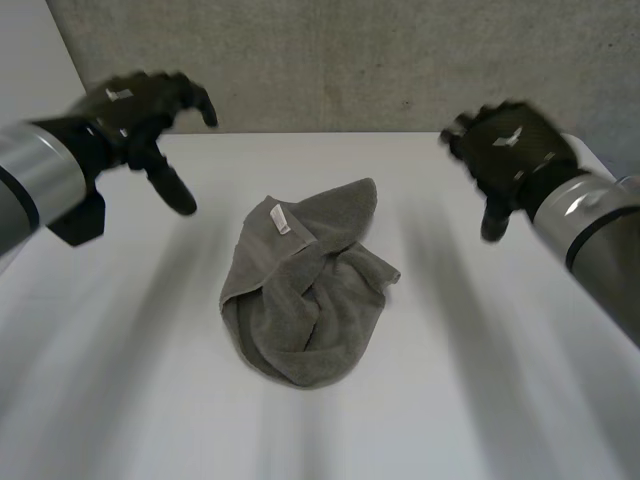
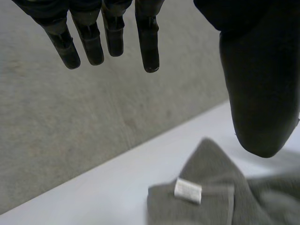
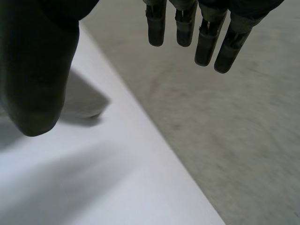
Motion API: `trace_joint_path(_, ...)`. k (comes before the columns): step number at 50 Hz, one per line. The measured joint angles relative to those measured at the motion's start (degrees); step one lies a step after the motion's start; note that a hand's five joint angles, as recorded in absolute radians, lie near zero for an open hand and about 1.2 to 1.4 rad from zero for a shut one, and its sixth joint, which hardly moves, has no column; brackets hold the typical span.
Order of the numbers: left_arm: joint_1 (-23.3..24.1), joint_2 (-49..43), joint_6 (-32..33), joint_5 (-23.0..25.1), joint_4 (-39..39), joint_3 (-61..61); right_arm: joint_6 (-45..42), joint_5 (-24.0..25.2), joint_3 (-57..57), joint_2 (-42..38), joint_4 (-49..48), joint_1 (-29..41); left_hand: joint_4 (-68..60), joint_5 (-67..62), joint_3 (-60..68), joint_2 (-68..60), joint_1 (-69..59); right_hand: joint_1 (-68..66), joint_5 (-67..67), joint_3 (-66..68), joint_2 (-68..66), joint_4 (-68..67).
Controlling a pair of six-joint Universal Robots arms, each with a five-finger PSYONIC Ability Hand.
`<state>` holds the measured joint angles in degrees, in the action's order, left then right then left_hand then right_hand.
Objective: Fold the towel.
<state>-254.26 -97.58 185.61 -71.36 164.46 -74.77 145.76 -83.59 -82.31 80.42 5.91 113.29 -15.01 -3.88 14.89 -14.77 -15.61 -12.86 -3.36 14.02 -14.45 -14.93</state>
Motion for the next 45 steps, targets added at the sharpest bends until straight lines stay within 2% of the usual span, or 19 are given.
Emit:
trace_joint_path(6, 0.69, -1.90, 14.63, 3.53, 0.45, -6.82, -11.50, 6.45, -4.92, -1.69, 0.16, 2.42, 0.00, 0.00, 0.00, 0.00, 0.00, 0.00, 0.00, 0.00, 0.00, 0.00)
trace_joint_path(10, 0.92, -4.49, 24.58, 6.32, 1.50, -11.84, -15.94, 9.66, -8.22, -3.46, -2.80, 3.88, 0.00, 0.00, 0.00, 0.00, 0.00, 0.00, 0.00, 0.00, 0.00, 0.00)
trace_joint_path(13, 0.98, -6.97, 30.80, 8.28, 3.10, -15.04, -17.49, 11.01, -10.42, -5.24, -6.63, 4.88, 0.00, 0.00, 0.00, 0.00, 0.00, 0.00, 0.00, 0.00, 0.00, 0.00)
trace_joint_path(20, 0.98, -12.54, 39.92, 11.86, 7.51, -19.83, -18.28, 11.32, -13.89, -11.40, -18.06, 6.45, 0.00, 0.00, 0.00, 0.00, 0.00, -0.39, -0.12, 0.02, 0.00, 0.00)
trace_joint_path(27, 0.94, -15.78, 43.05, 13.12, 11.38, -21.41, -20.10, 10.79, -15.02, -16.63, -24.19, 6.74, 0.00, 0.00, 0.00, 0.00, 0.00, -5.17, -5.30, 3.77, -3.19, -2.75)
trace_joint_path(36, 0.79, -18.09, 43.38, 12.69, 16.80, -21.50, -21.45, 9.21, -14.39, -21.26, -28.31, 6.74, -0.05, -0.05, 0.08, -0.15, -0.03, -12.82, -13.27, 11.97, -11.28, -11.21)
trace_joint_path(45, 0.78, -19.51, 43.34, 12.33, 21.20, -21.13, -17.76, 8.00, -13.26, -23.14, -31.65, 7.97, -9.11, -10.89, 9.39, -9.47, -9.08, -19.93, -19.48, 18.66, -17.97, -17.76)
